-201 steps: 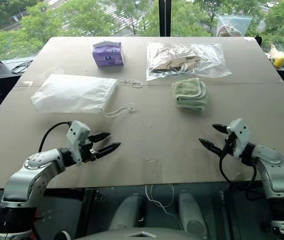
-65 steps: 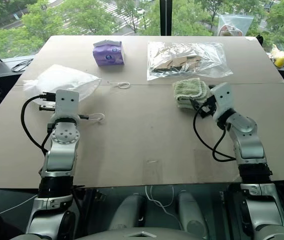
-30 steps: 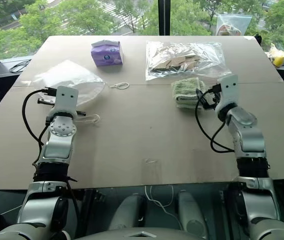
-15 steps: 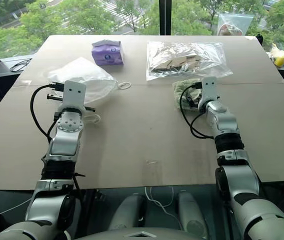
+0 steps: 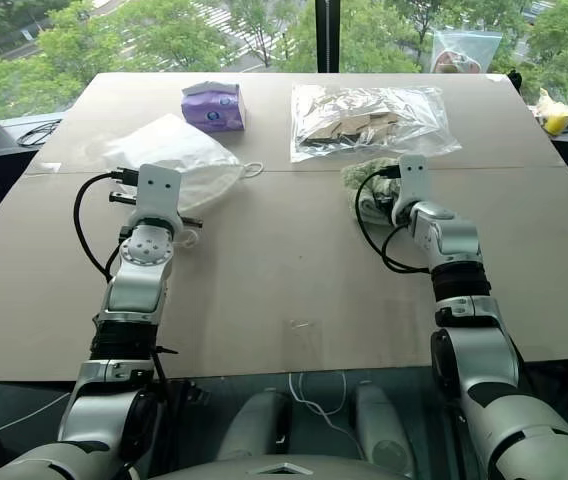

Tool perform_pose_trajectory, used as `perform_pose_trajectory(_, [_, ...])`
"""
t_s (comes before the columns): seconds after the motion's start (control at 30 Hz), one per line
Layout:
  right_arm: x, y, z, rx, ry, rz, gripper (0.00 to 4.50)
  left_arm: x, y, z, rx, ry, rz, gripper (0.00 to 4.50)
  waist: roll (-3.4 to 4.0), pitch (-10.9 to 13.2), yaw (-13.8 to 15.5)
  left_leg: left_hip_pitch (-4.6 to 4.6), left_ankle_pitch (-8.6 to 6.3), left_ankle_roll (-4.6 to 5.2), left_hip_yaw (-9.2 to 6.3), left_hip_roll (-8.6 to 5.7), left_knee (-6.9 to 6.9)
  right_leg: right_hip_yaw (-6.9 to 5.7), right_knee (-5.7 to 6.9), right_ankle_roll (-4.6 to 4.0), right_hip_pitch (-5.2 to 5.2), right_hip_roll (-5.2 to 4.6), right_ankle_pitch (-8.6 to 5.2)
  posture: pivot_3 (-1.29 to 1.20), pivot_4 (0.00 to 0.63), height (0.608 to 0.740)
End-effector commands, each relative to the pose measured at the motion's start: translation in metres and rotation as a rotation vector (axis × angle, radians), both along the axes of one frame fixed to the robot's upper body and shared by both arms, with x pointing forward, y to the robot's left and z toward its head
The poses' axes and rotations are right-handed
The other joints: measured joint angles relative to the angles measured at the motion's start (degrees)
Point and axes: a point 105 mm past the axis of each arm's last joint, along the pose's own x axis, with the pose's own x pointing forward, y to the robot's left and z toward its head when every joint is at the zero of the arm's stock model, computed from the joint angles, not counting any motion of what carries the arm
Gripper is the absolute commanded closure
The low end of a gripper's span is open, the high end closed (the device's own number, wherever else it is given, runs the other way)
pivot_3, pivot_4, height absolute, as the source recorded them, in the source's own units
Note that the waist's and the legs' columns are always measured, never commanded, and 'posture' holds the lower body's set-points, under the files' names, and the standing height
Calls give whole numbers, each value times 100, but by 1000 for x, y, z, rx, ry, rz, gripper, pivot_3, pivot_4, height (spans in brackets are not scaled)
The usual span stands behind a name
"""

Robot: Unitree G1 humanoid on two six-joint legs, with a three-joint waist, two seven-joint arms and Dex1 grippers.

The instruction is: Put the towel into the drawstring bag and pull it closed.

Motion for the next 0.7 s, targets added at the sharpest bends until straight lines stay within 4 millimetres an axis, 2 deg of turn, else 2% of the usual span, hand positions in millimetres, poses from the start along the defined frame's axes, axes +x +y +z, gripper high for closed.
perform_pose_trajectory(0.03, [-8,8,-29,9,110,38,4394,2,-8,18,-21,-53,-45,4500,-1,-1,-3,3,0,0,1,0,0,0,0,0,3,0,0,0,150,740])
perform_pose_trajectory(0.17, [-10,27,-9,138,47,130,4415,4,-14,18,-80,-45,-97,4500,-2,-1,-26,5,0,0,0,1,0,0,1,0,4,2,0,0,150,740])
perform_pose_trajectory(0.23, [-24,53,20,333,4,287,4415,6,-20,24,-156,-59,-149,4500,0,0,-52,1,0,0,-1,2,-1,0,1,0,2,2,0,0,150,740])
perform_pose_trajectory(0.27, [-30,60,30,386,-11,341,4415,7,-23,26,-182,-62,-167,4500,1,1,-80,-5,0,0,-3,3,-1,0,0,0,-3,3,0,0,150,740])
perform_pose_trajectory(0.43, [-61,83,61,510,-61,553,4415,8,-43,35,-315,-65,-324,4500,12,8,-100,-25,0,0,-5,0,-1,-1,3,-1,-21,-1,1,0,150,740])
perform_pose_trajectory(0.53, [-73,92,63,498,-56,617,4415,3,-55,36,-371,-47,-452,4500,12,8,-88,-25,0,0,-5,-2,-1,-2,-1,0,-19,-3,0,0,150,740])
perform_pose_trajectory(0.7, [-74,99,59,487,-29,617,4415,-9,-62,40,-371,-26,-580,4500,12,8,-97,-23,0,0,-5,0,-1,-2,0,0,-20,1,-1,0,150,740])
